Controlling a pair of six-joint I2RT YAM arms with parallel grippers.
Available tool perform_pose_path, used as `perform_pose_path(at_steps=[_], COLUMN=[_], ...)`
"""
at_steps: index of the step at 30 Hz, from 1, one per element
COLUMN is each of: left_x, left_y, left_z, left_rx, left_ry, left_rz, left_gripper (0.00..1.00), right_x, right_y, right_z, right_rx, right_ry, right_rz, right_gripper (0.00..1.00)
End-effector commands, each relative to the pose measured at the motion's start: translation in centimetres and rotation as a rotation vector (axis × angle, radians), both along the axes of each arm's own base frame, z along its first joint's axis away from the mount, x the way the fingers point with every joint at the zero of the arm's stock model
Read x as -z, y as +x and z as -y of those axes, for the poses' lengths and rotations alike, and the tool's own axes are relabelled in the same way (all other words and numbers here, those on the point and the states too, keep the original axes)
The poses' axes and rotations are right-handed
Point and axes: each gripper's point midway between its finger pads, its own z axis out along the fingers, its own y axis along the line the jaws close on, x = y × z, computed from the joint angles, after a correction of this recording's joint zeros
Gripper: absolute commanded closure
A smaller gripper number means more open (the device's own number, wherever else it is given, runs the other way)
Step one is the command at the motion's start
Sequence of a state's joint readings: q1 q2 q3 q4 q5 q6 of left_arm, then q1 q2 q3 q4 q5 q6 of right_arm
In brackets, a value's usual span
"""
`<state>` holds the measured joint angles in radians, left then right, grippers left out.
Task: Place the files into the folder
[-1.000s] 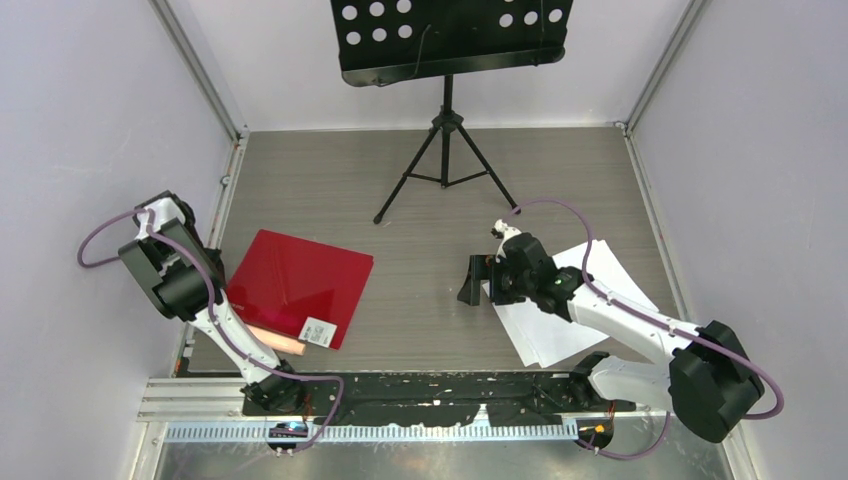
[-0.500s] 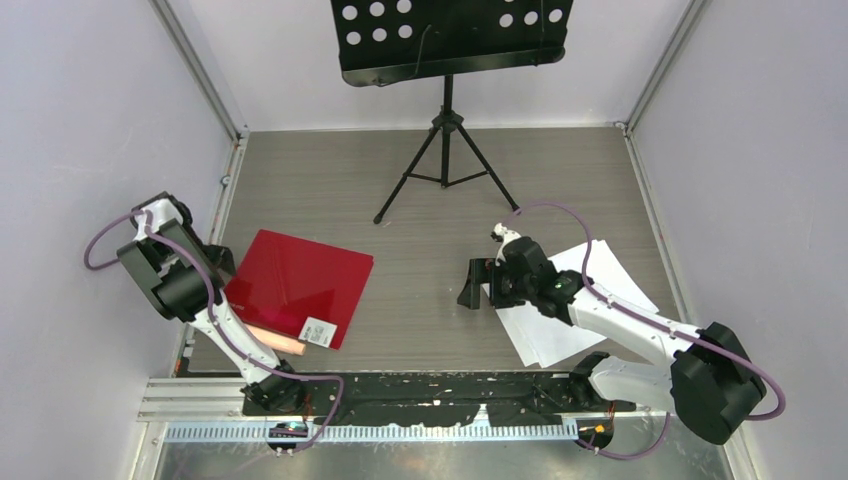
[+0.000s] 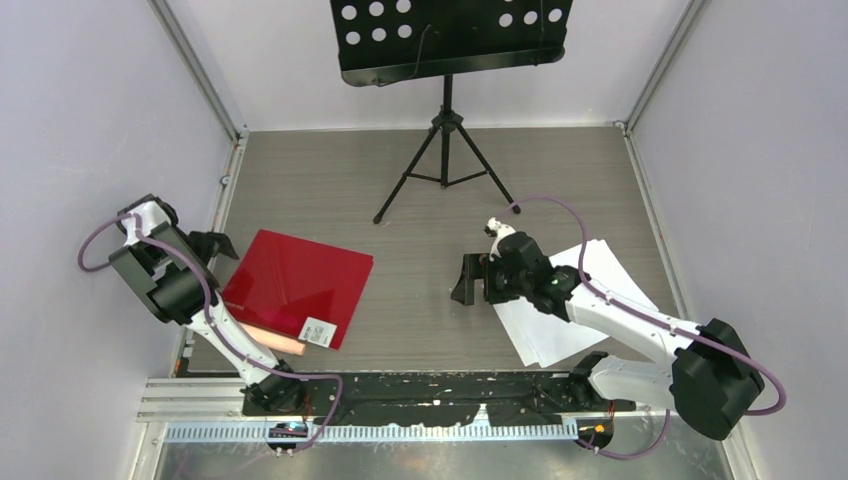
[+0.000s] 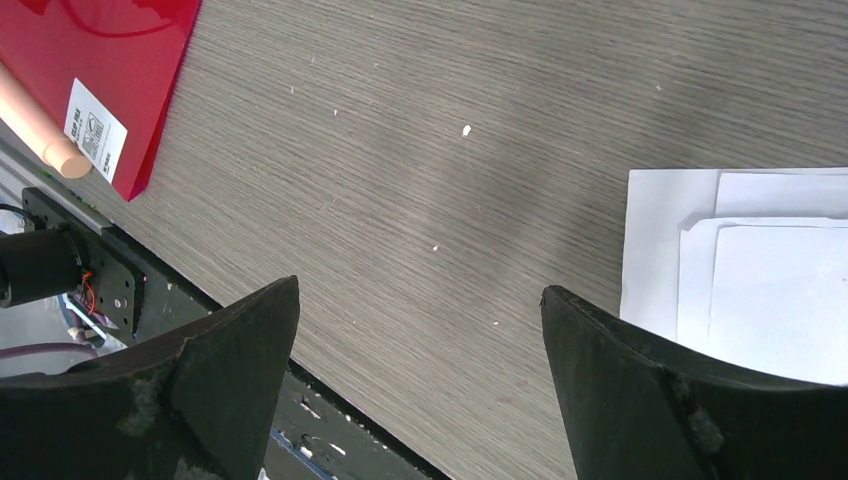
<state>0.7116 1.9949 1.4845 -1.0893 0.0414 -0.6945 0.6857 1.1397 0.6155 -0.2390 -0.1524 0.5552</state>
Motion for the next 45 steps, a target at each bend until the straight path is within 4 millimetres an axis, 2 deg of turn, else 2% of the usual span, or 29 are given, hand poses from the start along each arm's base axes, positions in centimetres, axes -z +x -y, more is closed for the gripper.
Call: perform_pose_path(at_steps=[1,4,7,11,15,20,22,25,29,34,37,40,43,45], left_x=[3.6,3.4,3.2,3.2,1.5,-0.8,-1.3,-0.2,2.3,0.6,0.1,-0.1,-0.9,-1.2], left_y=[3.2,3.0,1.7,1.0,0.5,1.8,3.1,3.3,2.9,5.4,7.5,8.4,8.9,9.3], left_z=[-5.6,-6.5,-7.7,-7.9,-8.7,-8.5,-8.3,-8.0,-6.6,-4.8,-1.9,-0.5,-0.2,0.6], left_rx=[0.022,0.045,0.088,0.120,0.164,0.350,0.443,0.499,0.585,0.690,0.893,1.024,1.044,1.026], left_ry=[0.000,0.035,0.105,0.140,0.259,0.400,0.435,0.487,0.437,0.468,0.506,0.541,0.516,0.445], left_rz=[0.247,0.232,0.161,0.138,0.120,0.145,0.232,0.285,0.303,0.405,0.377,0.271,0.203,0.224], left_gripper=[0.00,0.00,0.00,0.00,0.00,0.00,0.00,0.00,0.00,0.00,0.00,0.00,0.00,0.00], right_x=[-1.9,-1.9,-2.0,-2.2,-2.5,-3.1,-3.5,-4.2,-4.2,-3.7,-3.5,-3.4,-3.7,-4.1], right_y=[1.2,1.3,1.3,1.3,1.4,1.5,1.5,1.5,1.3,1.6,1.6,1.6,1.7,1.7], right_z=[-1.1,-1.5,-1.7,-1.7,-1.9,-1.9,-1.8,-1.5,-1.2,-1.3,-1.7,-1.6,-1.3,-1.2], right_rx=[-0.010,-0.022,-0.031,-0.026,-0.030,-0.043,-0.047,-0.044,-0.043,-0.046,-0.053,-0.055,-0.057,-0.059], right_ry=[0.031,0.041,0.042,0.052,0.073,0.082,0.082,0.087,0.092,0.094,0.100,0.091,0.077,0.071], right_rz=[0.072,0.078,0.086,0.104,0.118,0.152,0.169,0.197,0.224,0.227,0.218,0.214,0.229,0.240], right_gripper=[0.04,0.04,0.04,0.05,0.05,0.05,0.05,0.05,0.05,0.05,0.05,0.05,0.05,0.05])
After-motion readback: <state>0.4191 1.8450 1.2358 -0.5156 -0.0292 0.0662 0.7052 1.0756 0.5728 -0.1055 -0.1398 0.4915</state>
